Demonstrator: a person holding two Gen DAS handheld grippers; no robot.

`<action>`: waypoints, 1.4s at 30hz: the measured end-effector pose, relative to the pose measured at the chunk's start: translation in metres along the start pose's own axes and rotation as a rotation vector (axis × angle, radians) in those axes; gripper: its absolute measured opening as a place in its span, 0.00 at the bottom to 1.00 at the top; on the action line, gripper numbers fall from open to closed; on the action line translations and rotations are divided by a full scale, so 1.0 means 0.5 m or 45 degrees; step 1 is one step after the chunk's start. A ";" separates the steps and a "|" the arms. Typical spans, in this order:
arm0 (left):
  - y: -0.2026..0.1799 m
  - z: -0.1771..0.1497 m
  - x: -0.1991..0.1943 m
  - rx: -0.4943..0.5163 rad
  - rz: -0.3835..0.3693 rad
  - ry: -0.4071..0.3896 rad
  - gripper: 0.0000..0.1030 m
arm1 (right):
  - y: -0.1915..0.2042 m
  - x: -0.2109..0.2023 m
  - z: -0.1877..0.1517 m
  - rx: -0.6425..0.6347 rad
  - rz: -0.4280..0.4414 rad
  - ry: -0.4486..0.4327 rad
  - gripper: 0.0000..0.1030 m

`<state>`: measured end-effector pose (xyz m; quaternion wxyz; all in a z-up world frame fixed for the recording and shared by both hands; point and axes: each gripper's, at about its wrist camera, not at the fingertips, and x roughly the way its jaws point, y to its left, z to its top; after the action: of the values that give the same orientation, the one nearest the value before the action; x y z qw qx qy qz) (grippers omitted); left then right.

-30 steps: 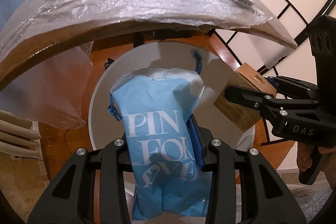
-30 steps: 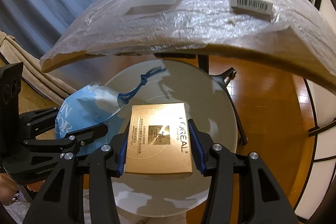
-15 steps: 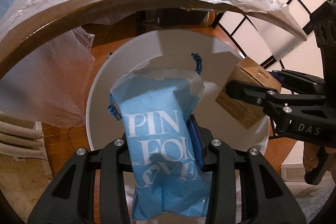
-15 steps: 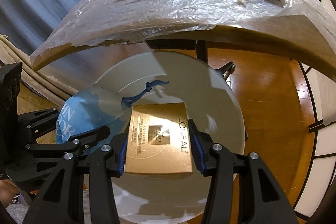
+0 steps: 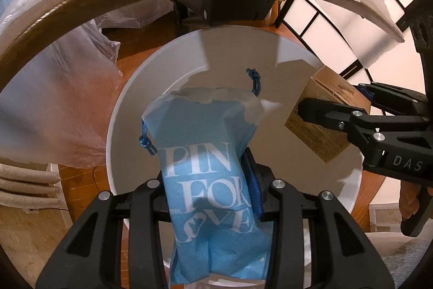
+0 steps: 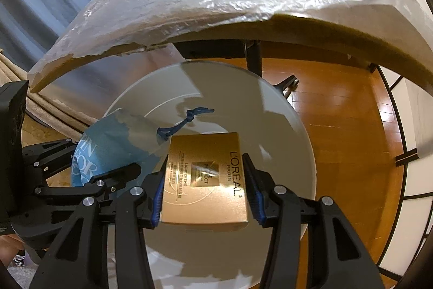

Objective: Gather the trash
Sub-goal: 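Carry the blue bag and gold box over the white bin with both tools, then open both tools to drop the bag and box into the bin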

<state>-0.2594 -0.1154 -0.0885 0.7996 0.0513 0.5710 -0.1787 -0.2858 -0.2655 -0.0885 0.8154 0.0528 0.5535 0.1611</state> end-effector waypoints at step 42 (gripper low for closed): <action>0.025 0.004 -0.059 -0.040 0.040 -0.069 0.72 | -0.049 -0.090 0.007 0.097 -0.114 -0.105 0.80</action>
<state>-0.2614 -0.0974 -0.0619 0.8183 0.0429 0.5508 -0.1585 -0.2927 -0.3025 -0.0535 0.8414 0.0655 0.5269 0.1008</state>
